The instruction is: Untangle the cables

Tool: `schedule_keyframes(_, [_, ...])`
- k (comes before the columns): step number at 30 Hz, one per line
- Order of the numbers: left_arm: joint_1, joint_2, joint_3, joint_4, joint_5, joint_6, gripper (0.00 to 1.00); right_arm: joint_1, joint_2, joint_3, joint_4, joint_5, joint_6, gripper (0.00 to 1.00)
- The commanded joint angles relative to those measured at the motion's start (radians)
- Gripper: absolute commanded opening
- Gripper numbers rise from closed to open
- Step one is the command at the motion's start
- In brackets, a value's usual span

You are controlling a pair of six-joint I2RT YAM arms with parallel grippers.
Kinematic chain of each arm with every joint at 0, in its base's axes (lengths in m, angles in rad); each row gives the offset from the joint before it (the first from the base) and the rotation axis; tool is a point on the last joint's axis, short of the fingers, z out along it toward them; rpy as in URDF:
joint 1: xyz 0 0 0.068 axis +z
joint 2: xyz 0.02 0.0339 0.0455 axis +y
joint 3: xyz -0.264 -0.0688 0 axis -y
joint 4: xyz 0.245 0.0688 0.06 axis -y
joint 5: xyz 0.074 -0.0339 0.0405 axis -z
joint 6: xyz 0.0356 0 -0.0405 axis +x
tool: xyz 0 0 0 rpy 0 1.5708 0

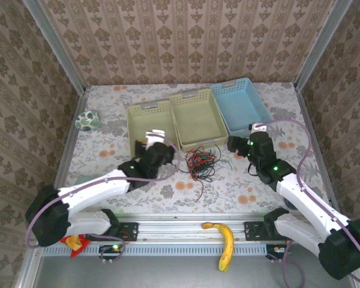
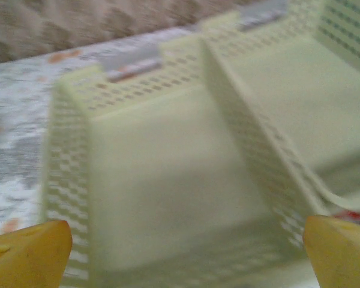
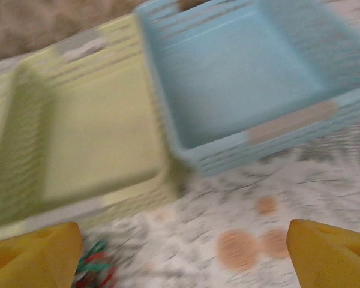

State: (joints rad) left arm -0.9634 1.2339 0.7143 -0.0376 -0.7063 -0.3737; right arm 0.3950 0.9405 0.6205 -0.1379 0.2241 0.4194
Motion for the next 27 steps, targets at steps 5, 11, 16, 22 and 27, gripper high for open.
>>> schedule_keyframes(5, [-0.119,0.135,0.123,-0.006,0.132,-0.070,1.00,0.104,0.020,0.035,-0.086,-0.153,0.024,0.87])
schedule_keyframes(11, [-0.121,0.137,0.105,0.061,0.265,-0.018,1.00,0.133,0.096,0.057,-0.108,-0.166,0.054,0.85])
schedule_keyframes(16, [-0.123,0.178,0.135,0.046,0.373,0.037,1.00,0.132,0.189,0.103,-0.103,-0.136,0.053,0.76])
schedule_keyframes(22, [-0.123,0.284,0.221,0.010,0.409,0.065,1.00,0.123,0.298,0.136,-0.076,-0.156,0.057,0.36])
schedule_keyframes(27, [-0.122,0.361,0.259,0.025,0.404,0.066,1.00,0.116,0.312,0.164,-0.097,-0.189,0.050,0.00])
